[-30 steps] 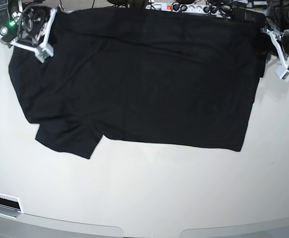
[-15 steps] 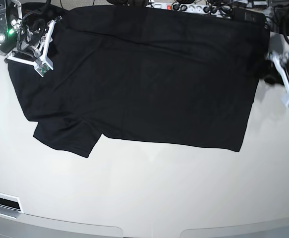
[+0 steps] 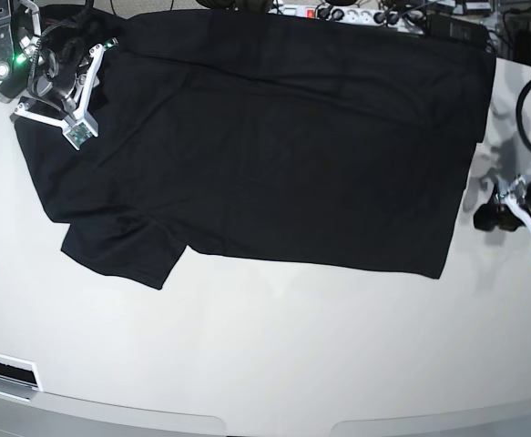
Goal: Layout the t-shirt on the table in an organized manner, then fold the t-shirt properly
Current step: 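Release the shirt with the left gripper and move it to the hem corner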
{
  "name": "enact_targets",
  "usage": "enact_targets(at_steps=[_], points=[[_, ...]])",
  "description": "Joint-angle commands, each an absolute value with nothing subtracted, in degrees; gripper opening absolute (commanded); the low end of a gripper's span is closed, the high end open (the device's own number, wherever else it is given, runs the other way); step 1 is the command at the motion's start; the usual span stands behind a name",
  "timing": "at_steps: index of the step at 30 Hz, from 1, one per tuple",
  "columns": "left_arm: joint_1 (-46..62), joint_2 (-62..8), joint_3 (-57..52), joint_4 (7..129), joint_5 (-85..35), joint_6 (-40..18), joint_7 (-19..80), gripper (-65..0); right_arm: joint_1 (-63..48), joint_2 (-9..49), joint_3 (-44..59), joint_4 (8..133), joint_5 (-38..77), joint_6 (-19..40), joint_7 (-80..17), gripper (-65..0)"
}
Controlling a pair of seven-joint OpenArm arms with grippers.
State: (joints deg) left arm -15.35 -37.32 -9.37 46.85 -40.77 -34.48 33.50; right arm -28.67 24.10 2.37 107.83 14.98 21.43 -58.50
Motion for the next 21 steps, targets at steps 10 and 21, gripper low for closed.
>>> enact_targets(at_steps=[10, 21], points=[[-25.9, -28.2, -8.5, 24.7, -30.7, -33.8, 13.6, -26.0, -28.6, 24.8, 2.7, 108.8, 15.2, 20.9, -57.6, -48.2], [-27.4, -21.3, -8.5, 24.7, -29.3, -36.3, 13.5, -26.0, -28.6, 24.8, 2.7, 108.8, 15.2, 20.3, -57.6, -48.2]])
